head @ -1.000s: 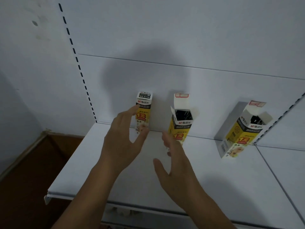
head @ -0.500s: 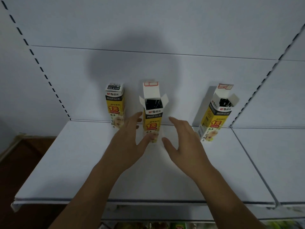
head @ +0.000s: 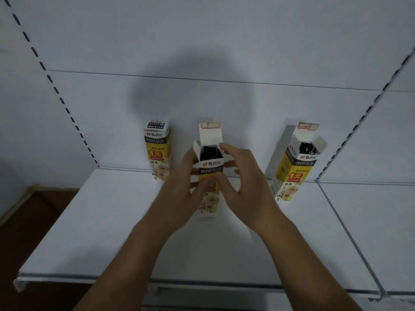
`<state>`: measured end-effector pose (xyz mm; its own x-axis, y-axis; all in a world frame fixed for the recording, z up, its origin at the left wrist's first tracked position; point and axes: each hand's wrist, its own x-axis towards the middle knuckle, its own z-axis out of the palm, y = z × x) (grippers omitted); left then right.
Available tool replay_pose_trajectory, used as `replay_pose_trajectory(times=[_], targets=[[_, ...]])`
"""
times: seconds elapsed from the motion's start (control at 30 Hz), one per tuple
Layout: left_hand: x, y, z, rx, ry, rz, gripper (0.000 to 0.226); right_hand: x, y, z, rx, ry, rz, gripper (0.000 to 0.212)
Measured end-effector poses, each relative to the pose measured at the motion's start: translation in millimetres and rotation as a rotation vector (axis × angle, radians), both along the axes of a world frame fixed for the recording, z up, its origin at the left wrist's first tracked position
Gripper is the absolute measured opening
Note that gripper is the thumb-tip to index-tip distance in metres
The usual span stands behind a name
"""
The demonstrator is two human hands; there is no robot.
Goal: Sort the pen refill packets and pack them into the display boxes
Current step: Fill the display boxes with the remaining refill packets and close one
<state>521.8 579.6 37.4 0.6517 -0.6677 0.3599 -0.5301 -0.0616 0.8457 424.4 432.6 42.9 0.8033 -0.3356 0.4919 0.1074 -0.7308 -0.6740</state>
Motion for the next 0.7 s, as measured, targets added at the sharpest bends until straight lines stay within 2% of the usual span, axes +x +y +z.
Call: replay_pose_trajectory(times=[0.07, 0.13, 0.33, 0.5, 0.6, 0.7], targets=[[-2, 6, -7, 0.030, -0.003, 0.011, 0.075, -3, 0, -5, -0.003, -0.036, 0.001, 0.050], [-3, 11, -9, 0.036, -0.025, 0.004, 0.080, -5, 3, -8, -0.003, -0.065, 0.021, 0.045], [0, 17, -12, 0.088, -0.178, -0.040, 0.065, -10, 9, -11, -0.013, -0.090, 0.045, 0.040], [6, 17, -12, 0.087, -0.177, -0.045, 0.060, -10, 7, -7, -0.025, -0.091, 0.074, 0.035], [8, 18, -10, 0.098, -0.174, -0.043, 0.059, -8, 9, 3, 0.113, -0.099, 0.047, 0.020], [8, 19, -8, 0.099, -0.168, -0.046, 0.059, 8, 7, 25, 0.314, -0.120, -0.088, 0.021]])
